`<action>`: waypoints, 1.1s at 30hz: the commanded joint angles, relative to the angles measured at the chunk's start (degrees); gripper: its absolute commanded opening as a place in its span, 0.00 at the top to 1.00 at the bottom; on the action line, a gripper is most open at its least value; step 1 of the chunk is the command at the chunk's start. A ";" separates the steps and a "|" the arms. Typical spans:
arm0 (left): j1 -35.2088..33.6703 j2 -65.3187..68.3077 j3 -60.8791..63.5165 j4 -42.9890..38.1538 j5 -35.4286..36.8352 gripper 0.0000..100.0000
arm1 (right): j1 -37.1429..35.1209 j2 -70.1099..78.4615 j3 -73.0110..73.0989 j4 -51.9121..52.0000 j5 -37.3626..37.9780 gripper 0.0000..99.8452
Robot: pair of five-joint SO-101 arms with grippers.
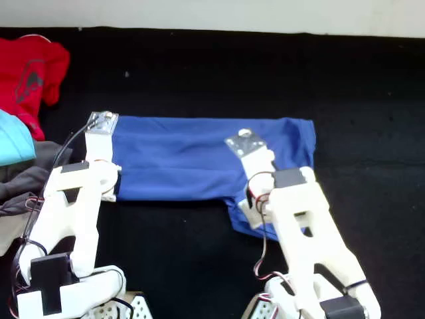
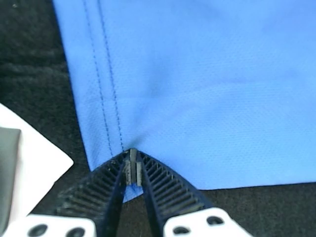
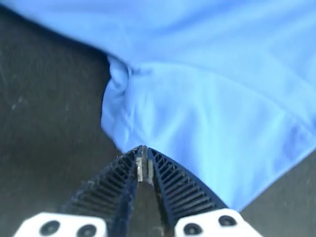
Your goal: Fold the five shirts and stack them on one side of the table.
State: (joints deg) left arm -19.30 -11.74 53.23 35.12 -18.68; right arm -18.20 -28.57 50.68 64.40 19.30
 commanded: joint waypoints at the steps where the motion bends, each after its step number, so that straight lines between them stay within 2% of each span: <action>1: -1.01 -1.19 0.04 -1.58 0.35 0.99 | -0.66 -1.45 2.33 -6.90 -0.35 0.99; 6: -1.01 -1.19 0.04 -1.58 0.35 0.99 | -0.84 -1.45 5.67 -10.95 -0.62 0.99; 12: -1.01 -1.19 0.04 -1.58 0.35 0.99 | -5.05 -0.75 7.87 -11.12 -0.70 0.99; 15: -1.01 -1.19 0.04 -1.58 0.35 0.99 | -8.48 2.68 7.25 -11.12 -3.08 0.99; 18: -1.01 -1.19 0.04 -1.58 0.35 0.99 | -8.84 4.88 3.56 -9.89 -3.96 0.99; 25: -1.01 -1.10 0.04 -1.58 0.35 0.99 | -3.65 4.88 -10.42 5.76 -3.34 0.99; 27: -1.01 -1.10 0.04 -1.58 0.35 0.99 | -3.03 4.88 -12.88 11.91 1.05 0.94; 31: -1.01 -1.10 0.04 -1.58 0.35 0.99 | -3.30 4.88 -12.70 20.53 7.74 0.78; 33: -1.01 -1.10 0.04 -1.67 0.35 0.99 | -3.30 4.88 -11.03 21.67 10.90 0.78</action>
State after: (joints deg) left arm -19.30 -11.74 53.23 35.12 -18.68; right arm -22.15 -23.82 40.13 83.38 25.80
